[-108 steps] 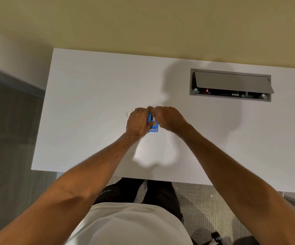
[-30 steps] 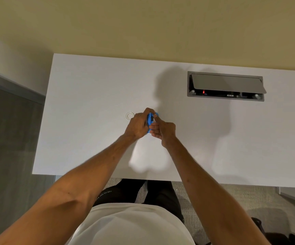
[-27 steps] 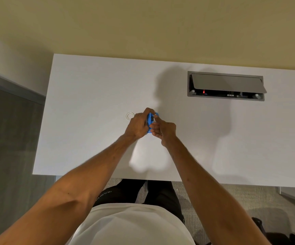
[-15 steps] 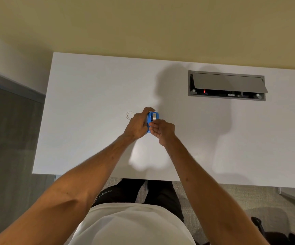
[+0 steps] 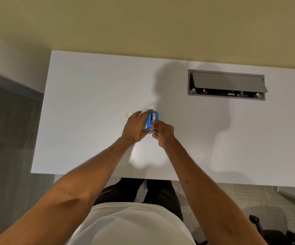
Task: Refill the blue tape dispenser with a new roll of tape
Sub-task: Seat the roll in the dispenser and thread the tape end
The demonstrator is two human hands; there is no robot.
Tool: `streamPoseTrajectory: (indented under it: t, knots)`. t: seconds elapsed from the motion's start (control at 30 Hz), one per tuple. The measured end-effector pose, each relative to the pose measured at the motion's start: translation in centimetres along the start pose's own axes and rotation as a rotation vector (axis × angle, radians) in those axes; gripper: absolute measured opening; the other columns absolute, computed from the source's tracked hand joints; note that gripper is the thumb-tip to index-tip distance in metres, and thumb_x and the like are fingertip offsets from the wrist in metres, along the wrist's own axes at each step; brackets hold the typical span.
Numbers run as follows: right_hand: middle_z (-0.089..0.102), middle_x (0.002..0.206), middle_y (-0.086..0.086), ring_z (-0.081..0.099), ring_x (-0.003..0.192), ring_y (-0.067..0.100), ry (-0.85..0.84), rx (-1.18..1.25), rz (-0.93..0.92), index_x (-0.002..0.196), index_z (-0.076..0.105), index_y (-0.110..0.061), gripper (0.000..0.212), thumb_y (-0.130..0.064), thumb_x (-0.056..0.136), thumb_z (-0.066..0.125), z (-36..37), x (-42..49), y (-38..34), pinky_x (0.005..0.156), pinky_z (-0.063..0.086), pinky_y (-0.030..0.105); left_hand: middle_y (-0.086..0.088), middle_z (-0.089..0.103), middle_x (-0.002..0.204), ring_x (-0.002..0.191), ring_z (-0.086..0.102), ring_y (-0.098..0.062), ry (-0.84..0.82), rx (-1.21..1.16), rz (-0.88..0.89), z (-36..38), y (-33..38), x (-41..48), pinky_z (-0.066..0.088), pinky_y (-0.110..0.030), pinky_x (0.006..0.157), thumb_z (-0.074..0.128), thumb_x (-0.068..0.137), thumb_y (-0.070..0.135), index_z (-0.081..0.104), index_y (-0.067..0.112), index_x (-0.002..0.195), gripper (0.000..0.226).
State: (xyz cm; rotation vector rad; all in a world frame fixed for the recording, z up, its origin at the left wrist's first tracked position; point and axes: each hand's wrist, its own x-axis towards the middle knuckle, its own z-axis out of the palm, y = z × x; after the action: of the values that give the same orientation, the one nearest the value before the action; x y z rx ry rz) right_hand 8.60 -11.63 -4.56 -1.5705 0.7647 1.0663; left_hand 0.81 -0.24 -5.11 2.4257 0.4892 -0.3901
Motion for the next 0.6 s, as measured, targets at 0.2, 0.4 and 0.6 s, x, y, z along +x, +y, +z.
streamPoseTrajectory:
  t: [0.2, 0.4, 0.6]
  knots:
    - [0.062, 0.067, 0.007, 0.049, 0.047, 0.013, 0.002, 0.007, -0.011, 0.106, 0.072, 0.004, 0.027, -0.009, 0.083, 0.072, -0.4, -0.2, 1.5, 0.053, 0.049, 0.023, -0.003, 0.049, 0.162, 0.152, 0.042, -0.032, -0.013, 0.035, -0.018, 0.0, 0.1, -0.1, 0.031, -0.046, 0.13, 0.072, 0.095, 0.044, 0.028, 0.019, 0.165, 0.087]
    - [0.066, 0.073, 0.011, 0.051, 0.05, 0.017, -0.002, 0.066, -0.059, 0.105, 0.072, 0.0, 0.022, -0.01, 0.085, 0.073, -1.1, -0.4, 3.7, 0.054, 0.048, 0.026, -0.002, 0.044, 0.166, 0.155, 0.038, -0.034, -0.035, 0.035, -0.027, 0.0, 0.0, 0.0, 0.028, -0.048, 0.13, 0.071, 0.095, 0.049, 0.025, 0.019, 0.166, 0.09]
    - [0.07, 0.078, 0.013, 0.052, 0.051, 0.019, -0.017, 0.031, -0.14, 0.103, 0.073, -0.001, 0.02, -0.016, 0.089, 0.073, -1.5, -0.1, 4.5, 0.05, 0.046, 0.025, -0.001, 0.043, 0.166, 0.157, 0.037, -0.034, -0.054, 0.118, -0.013, -0.1, -0.2, 0.2, 0.028, -0.048, 0.13, 0.07, 0.094, 0.055, 0.026, 0.021, 0.166, 0.092]
